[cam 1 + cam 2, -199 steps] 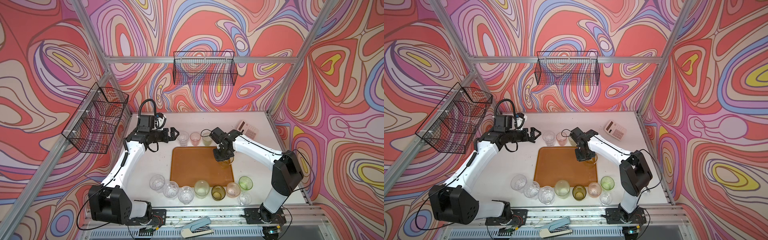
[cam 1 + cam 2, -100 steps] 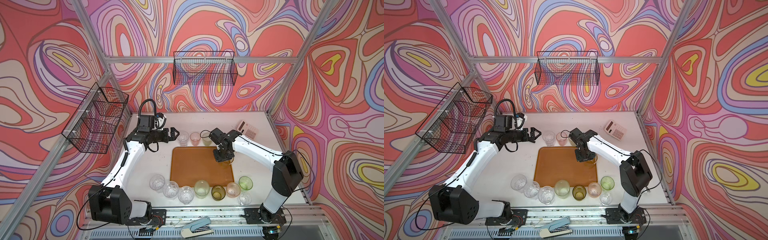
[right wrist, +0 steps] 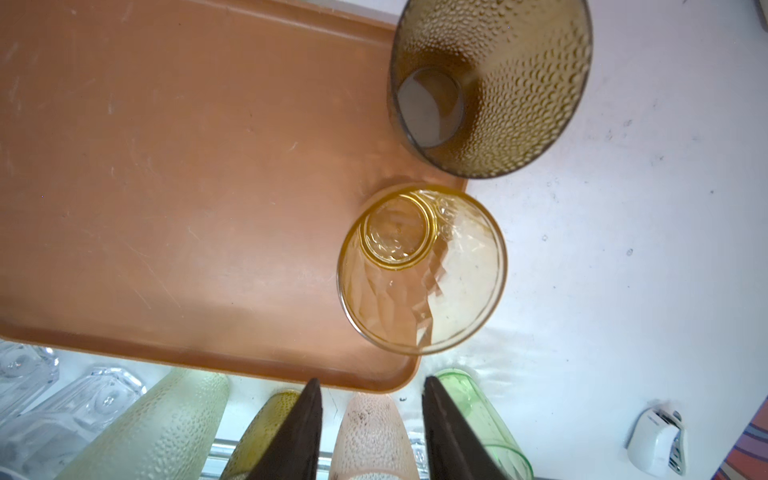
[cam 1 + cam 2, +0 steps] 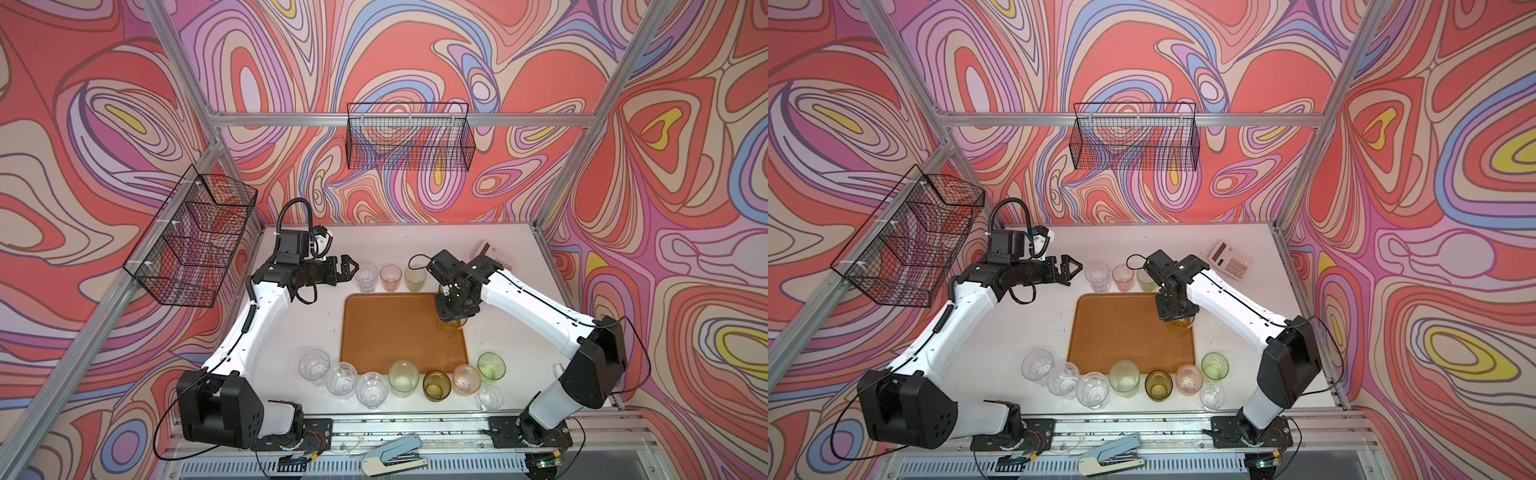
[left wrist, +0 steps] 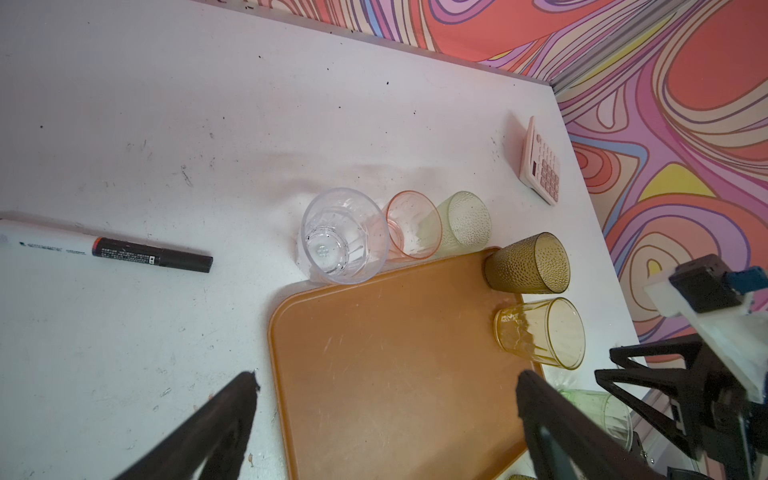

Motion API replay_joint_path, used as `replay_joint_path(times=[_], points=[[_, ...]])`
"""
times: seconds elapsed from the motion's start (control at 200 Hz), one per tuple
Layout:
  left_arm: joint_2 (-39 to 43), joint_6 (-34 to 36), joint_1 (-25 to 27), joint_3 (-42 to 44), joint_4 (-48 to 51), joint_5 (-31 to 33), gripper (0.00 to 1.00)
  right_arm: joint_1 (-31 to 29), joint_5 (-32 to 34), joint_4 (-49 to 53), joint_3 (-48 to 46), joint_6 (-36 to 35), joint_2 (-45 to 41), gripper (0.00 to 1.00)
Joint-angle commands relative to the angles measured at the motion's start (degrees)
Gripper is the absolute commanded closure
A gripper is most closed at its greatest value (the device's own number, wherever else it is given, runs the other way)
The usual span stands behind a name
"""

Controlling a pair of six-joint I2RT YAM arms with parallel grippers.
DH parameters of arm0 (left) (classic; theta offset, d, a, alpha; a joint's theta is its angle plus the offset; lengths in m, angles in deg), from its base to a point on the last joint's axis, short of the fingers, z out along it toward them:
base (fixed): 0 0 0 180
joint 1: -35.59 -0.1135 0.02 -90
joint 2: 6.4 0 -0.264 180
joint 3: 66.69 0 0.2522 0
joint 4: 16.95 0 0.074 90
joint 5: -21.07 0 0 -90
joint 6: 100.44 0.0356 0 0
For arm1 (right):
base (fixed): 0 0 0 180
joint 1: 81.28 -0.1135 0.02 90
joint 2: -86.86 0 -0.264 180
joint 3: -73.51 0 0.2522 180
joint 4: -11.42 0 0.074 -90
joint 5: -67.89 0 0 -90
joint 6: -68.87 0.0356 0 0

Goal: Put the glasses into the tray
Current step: 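Open the right gripper and move it to the green glass nearer the robot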

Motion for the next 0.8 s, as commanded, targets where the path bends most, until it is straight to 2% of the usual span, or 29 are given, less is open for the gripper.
replay_joint_path(times=[0.0,0.361,0.796], points=[[-0.5,0.7,-0.1,0.2,-0.1,0.4,0.0,-0.3,0.6,4.0,0.6,2.3,-3.0,0.58],[0.4,0.5,-0.1,0.3,-0.4,0.1,0.0,-0.3,-1.0,7.5,-4.5,8.1,-10.2,0.59],[0.9,0.1,-0.1,0.5,-0.6,-0.8,0.0,-0.3,-2.3,6.1,-16.4,16.4,-17.8,0.61]])
